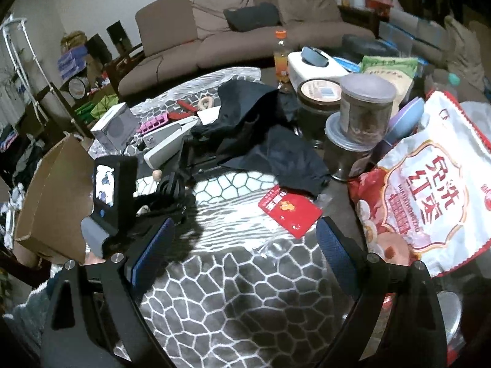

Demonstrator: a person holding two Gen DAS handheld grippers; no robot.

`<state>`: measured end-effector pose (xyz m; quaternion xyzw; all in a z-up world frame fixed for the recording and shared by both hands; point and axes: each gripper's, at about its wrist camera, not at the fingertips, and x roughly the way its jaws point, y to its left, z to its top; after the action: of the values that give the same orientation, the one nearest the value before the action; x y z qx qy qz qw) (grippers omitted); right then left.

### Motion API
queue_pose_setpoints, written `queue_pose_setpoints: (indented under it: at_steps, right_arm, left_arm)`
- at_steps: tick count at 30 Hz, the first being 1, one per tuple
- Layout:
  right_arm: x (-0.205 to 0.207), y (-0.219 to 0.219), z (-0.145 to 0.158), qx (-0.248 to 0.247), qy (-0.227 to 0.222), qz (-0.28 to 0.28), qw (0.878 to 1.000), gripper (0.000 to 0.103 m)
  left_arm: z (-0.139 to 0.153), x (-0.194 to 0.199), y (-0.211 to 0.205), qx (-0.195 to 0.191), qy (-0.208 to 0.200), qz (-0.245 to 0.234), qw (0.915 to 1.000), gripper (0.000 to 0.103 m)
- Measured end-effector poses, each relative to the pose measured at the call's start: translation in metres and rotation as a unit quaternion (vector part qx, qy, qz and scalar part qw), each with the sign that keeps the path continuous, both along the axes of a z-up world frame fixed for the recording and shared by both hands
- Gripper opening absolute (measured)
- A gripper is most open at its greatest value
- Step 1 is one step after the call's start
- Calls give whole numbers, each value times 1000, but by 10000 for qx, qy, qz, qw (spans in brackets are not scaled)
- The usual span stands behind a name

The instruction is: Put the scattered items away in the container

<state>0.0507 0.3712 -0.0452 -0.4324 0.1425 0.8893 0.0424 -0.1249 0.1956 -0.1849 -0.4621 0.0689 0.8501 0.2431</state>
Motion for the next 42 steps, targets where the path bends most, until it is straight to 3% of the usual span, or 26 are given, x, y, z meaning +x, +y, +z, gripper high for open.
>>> queue_pose_setpoints:
  at_steps: [2,6,11,12,14,17,19,20,25,28,29,33,35,36,38,42]
  right_arm:
    - [-2,6,-2,-339,6,-43,9994,93]
    - [-7,18,-7,-1036,-15,-147,9945,93]
    - [-28,13,-47,-2482,-569,-79,9670,93]
    - [-32,7,-58,-2787,-734,-18,9576,93]
    - [-46,-13,-89,-3598,-1065,147,9268,93]
    - [-62,-43,-135,-4828,-1551,207,8616,93]
    - [-73,-64,-159,-5375,-1803,289,8233,90]
    - [-77,-74,-166,-5495,-1879,286,8136,82]
    - [-94,-104,-180,-5370,-1950,209,8204,76]
    - [-89,-107,-190,-5676,-2099,44,7961,76]
    - [-87,-106,-191,-5681,-2160,6,7941,76]
    - [-72,-87,-194,-5543,-2155,-321,8033,73]
    - [-71,-82,-197,-5581,-2128,-285,8015,60]
    - [-71,-81,-198,-5592,-2116,-261,8011,59]
    - [-74,-89,-198,-5393,-2129,-29,8147,59]
    - [-83,-108,-202,-5455,-2385,300,8029,55]
  left_arm:
    - [13,10,-3,47,-110,-69,9999,59]
    - [30,50,-16,-345,-331,-418,9980,58]
    - [35,114,-65,-520,-813,-418,9945,59]
    - [36,122,-71,-524,-879,-391,9940,59]
    - [38,138,-83,-575,-968,-401,9928,59]
    - [43,147,-90,-688,-935,-460,9922,59]
    - [45,149,-91,-711,-910,-451,9923,59]
    - [45,151,-92,-717,-897,-440,9924,59]
    - [39,163,-97,-707,-856,-347,9932,59]
    - [39,174,-102,-698,-807,-333,9937,59]
    - [38,176,-105,-683,-820,-317,9938,59]
    - [29,184,-118,-592,-978,-198,9932,59]
    - [23,186,-120,-562,-1065,-196,9925,59]
    - [21,187,-121,-549,-1108,-205,9921,59]
    - [17,190,-121,-528,-1175,-217,9914,59]
    - [20,196,-119,-453,-1200,-166,9916,59]
